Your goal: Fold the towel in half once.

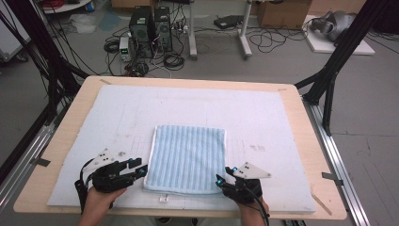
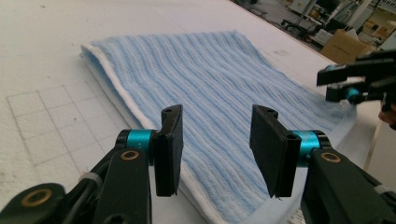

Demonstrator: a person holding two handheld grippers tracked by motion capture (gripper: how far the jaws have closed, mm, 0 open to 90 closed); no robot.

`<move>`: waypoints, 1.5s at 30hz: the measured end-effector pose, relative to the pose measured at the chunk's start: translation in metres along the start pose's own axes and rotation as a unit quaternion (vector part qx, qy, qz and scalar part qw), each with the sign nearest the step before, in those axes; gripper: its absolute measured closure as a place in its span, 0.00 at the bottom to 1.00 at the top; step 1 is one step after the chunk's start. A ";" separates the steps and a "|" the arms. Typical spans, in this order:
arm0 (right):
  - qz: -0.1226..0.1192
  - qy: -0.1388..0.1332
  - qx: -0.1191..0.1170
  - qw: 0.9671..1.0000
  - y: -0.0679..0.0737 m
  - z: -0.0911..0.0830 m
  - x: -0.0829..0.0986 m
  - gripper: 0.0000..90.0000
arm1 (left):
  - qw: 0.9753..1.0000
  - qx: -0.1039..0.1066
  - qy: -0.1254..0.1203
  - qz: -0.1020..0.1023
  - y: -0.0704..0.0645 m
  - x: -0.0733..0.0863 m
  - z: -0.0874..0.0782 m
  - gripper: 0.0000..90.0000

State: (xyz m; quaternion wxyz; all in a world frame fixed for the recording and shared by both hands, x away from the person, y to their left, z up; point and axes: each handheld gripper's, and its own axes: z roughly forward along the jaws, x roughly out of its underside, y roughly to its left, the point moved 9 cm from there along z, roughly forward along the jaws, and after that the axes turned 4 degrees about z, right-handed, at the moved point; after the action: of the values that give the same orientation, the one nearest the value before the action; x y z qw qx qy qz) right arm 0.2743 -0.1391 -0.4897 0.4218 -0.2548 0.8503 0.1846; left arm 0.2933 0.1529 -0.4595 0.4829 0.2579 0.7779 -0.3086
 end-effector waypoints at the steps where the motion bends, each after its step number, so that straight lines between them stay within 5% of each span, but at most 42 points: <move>1: -0.011 0.009 0.003 1.000 0.001 0.002 0.003 0.62 | 1.000 -0.002 -0.002 0.000 0.002 -0.001 0.000 0.60; 8: -0.048 0.034 0.011 0.998 0.006 -0.002 0.023 0.63 | 1.000 -0.007 -0.007 0.000 0.010 -0.008 0.005 0.60; 15: -0.004 -0.009 0.000 1.000 -0.011 -0.009 0.003 0.61 | 1.000 -0.007 -0.008 0.006 0.020 -0.025 0.019 0.61; 20: 0.006 -0.024 0.024 0.999 -0.038 -0.003 -0.021 0.76 | 1.000 -0.015 -0.012 0.020 0.031 -0.038 0.035 0.66; 27: 0.029 -0.021 0.020 0.999 -0.062 0.026 -0.049 0.80 | 0.999 -0.043 -0.019 0.028 0.053 -0.047 0.056 0.73; 35: 0.014 0.000 0.026 1.000 -0.076 0.061 -0.074 0.87 | 0.997 -0.072 -0.010 0.013 0.077 -0.044 0.086 0.82; 40: 0.016 0.034 0.018 0.999 -0.075 0.084 -0.075 0.87 | 0.996 -0.086 0.013 0.003 0.085 -0.033 0.098 0.87; 45: 0.024 0.069 0.046 0.996 -0.086 0.094 -0.064 0.87 | 0.996 -0.090 0.017 0.000 0.087 -0.031 0.101 0.90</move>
State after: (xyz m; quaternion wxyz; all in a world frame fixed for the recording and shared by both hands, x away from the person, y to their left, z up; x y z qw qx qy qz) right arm 0.4170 -0.1404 -0.5005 0.3685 -0.2264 0.8911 0.1372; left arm 0.4261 0.1345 -0.4859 0.4907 0.2184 0.8105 -0.2335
